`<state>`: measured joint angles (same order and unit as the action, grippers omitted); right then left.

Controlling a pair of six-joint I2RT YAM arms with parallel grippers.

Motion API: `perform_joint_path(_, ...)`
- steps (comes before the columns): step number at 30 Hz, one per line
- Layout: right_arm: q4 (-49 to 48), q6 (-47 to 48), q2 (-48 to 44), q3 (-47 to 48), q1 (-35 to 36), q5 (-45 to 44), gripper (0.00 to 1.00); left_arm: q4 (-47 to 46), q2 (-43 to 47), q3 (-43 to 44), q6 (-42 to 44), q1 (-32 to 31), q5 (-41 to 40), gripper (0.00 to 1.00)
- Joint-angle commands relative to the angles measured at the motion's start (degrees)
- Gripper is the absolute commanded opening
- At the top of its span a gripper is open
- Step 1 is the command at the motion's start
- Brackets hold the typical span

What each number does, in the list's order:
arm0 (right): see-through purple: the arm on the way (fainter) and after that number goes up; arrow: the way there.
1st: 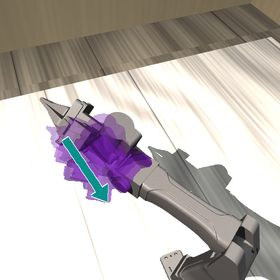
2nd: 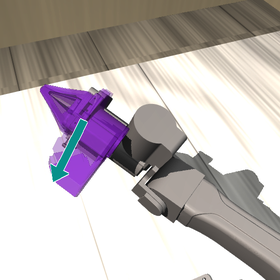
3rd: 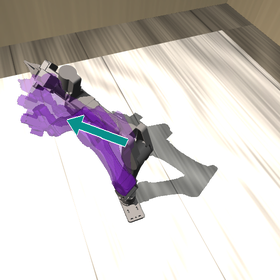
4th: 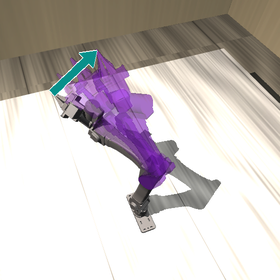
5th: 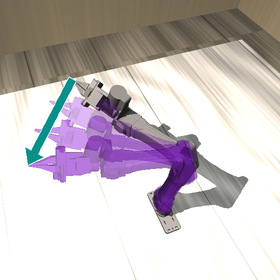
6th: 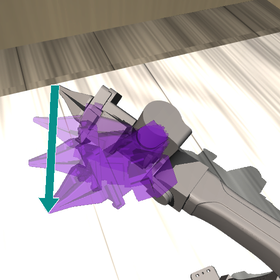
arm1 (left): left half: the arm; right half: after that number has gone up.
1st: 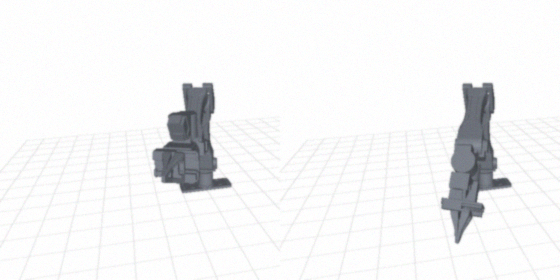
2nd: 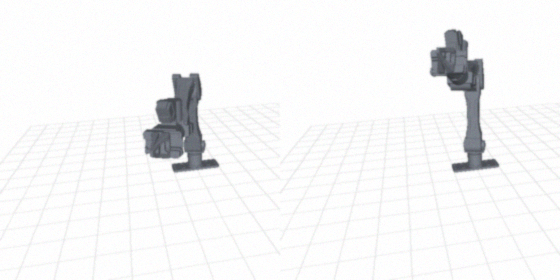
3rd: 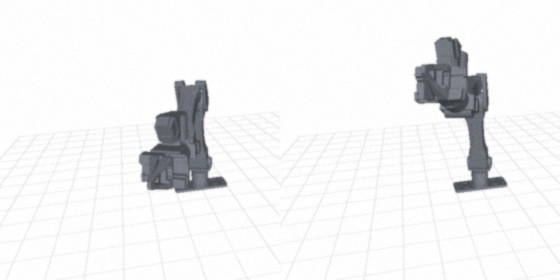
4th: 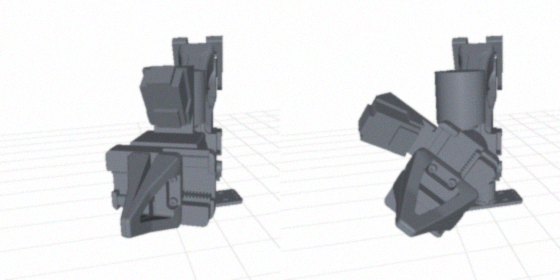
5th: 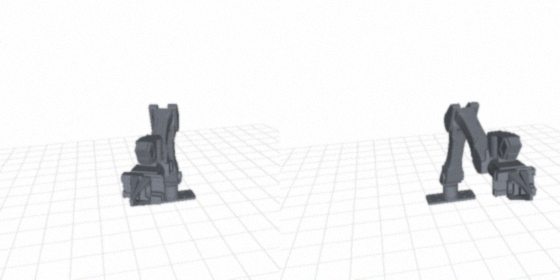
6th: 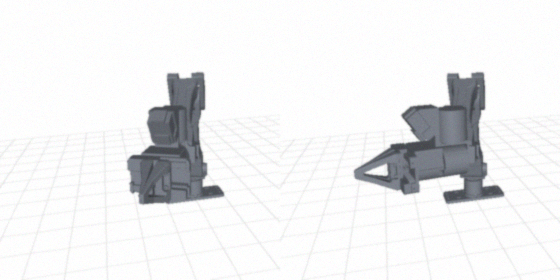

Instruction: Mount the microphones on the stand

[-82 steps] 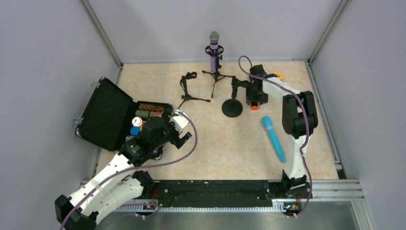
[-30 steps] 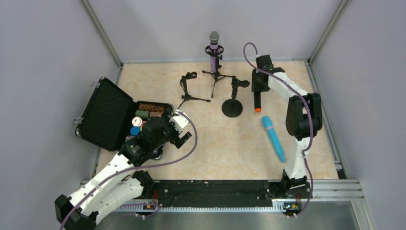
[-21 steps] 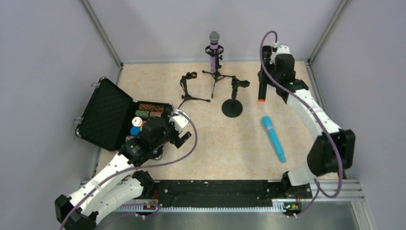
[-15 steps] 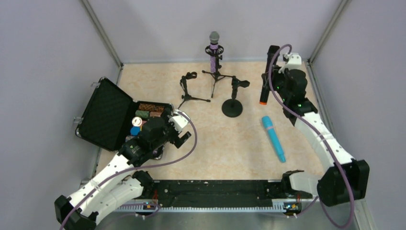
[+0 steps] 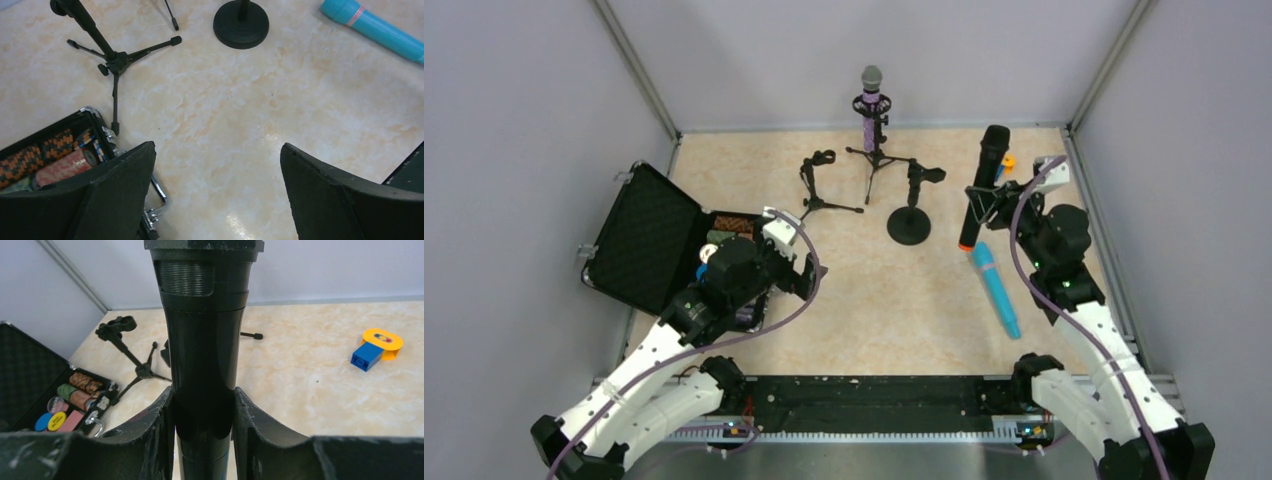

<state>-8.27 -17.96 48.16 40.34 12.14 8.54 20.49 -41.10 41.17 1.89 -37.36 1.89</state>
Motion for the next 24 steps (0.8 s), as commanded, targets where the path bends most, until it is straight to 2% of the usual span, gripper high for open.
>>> perform_joint_path(1, -4.9, -4.0, -5.2, -3.2, 0.1, 3.7, 0.0, -4.0, -0.2, 1.1, -13.2, -0.3, -0.1, 0.99)
perform_joint_path(6, -4.0, -6.0, -7.0, -7.0, 0.1, 8.0, 0.0, -12.6, -0.3, -4.0, -18.2, -0.3, 0.4, 0.99)
perform_joint_path(13, -1.0, -4.4, -10.4, -9.8, 0.1, 9.5, 0.0, -24.4, 1.4, -12.2, -22.3, -0.3, 0.3, 0.99)
perform_joint_path(19, 1.5, -4.9, -12.1, -11.0, 0.1, 11.2, 0.0, -29.1, -1.6, -14.4, -23.7, -0.3, 1.6, 0.99)
perform_joint_path(24, -2.2, -10.7, -12.9, -14.1, 0.1, 16.2, 0.0, -31.7, -5.6, -12.6, -26.4, -0.3, 6.7, 0.99)
